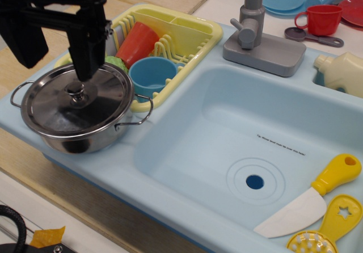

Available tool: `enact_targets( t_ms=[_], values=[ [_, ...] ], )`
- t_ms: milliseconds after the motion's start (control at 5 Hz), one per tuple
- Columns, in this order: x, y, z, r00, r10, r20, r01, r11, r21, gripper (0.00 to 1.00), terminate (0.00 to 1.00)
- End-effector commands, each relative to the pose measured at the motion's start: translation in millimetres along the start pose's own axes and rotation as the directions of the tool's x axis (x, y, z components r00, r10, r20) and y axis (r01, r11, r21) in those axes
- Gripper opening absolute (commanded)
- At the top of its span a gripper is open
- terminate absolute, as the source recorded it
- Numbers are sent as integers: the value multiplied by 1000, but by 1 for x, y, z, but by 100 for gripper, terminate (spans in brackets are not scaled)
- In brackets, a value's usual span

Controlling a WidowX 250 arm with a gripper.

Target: Take lid off pot or pan

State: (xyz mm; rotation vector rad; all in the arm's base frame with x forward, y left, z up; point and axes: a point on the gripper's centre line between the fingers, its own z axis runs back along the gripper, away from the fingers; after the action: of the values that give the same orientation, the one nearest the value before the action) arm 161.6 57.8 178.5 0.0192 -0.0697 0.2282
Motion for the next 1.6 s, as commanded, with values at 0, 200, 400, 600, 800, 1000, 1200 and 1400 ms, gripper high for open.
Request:
enact_targets(
  t_ms=[0, 200, 400, 600, 800, 1000, 1200, 1400],
  values=[
    [2, 3, -4, 1000, 14, 8, -14, 1000, -3, 100, 0],
    [3, 4, -10, 1000, 11, 2, -11, 1000, -6, 100, 0],
    [4, 6, -16, 1000, 10, 0, -10, 1000, -16, 100, 0],
    [3, 7, -21, 1000, 10, 2, -10, 1000, -24, 100, 0],
    [2, 6, -27, 999, 33, 9, -33, 999, -34, 100, 0],
    [0, 9, -32, 999, 37, 7, -37, 998, -50, 0, 0],
    [-2, 9, -30, 999, 41, 7, -41, 998, -47, 0, 0],
    [-3, 2, -13, 999, 39, 24, -39, 999, -17, 0, 0]
  ],
)
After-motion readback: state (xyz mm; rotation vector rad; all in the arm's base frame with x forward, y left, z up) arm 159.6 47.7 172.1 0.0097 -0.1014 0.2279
